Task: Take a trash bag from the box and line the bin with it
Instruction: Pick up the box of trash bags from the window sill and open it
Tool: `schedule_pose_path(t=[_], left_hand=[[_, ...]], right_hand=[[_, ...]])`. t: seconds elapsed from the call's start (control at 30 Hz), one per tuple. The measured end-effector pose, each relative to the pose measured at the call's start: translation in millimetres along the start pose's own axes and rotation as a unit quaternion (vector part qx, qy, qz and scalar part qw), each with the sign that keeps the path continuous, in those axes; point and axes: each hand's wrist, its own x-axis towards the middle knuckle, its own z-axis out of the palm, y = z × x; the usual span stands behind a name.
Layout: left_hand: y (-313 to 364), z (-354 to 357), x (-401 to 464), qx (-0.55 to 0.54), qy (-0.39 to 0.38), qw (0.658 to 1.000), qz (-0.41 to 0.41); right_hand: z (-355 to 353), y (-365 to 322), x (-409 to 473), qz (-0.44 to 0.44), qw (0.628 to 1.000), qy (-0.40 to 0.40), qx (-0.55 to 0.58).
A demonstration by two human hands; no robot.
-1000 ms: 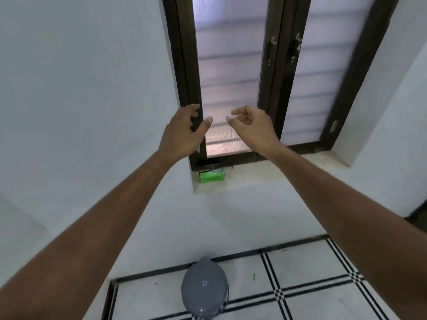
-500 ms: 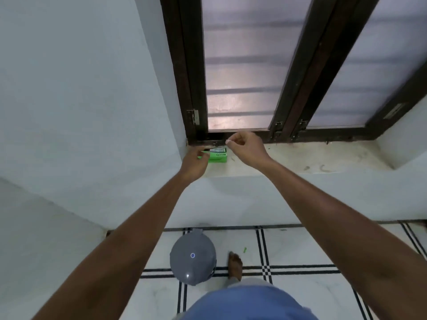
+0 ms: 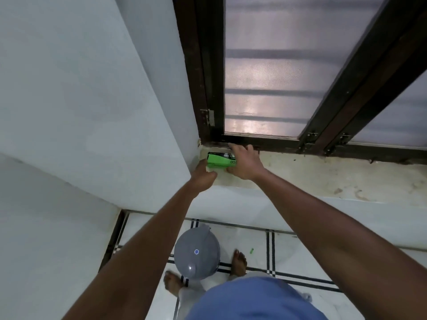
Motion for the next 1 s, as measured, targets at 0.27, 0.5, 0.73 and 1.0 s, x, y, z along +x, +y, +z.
schedule_pose_path(t=[0.27,0.5,0.73,1.0], left_hand=[[-4.2,2.6,-2.5,-0.095,0.009,0.995,0.042],[21.8,-0.6,8.2,-0.038,0.105,0.979,0.172],[37.7,-1.0,23.9,0.082,0.091,0.969,0.216],[55.0,0.8,21.9,0.171,0.056,0.951,0.251]], right_hand=[[9.1,6.9,10.0,-0.005,0.999,0.029,-0.021],[0.2,29.9,-7.2,0.037,0.953,0.031,0.3],[4.4,25.7,-10.3,0.045,0.947,0.032,0.315],[10.3,16.2,-25.9,0.053,0.971,0.098,0.214]])
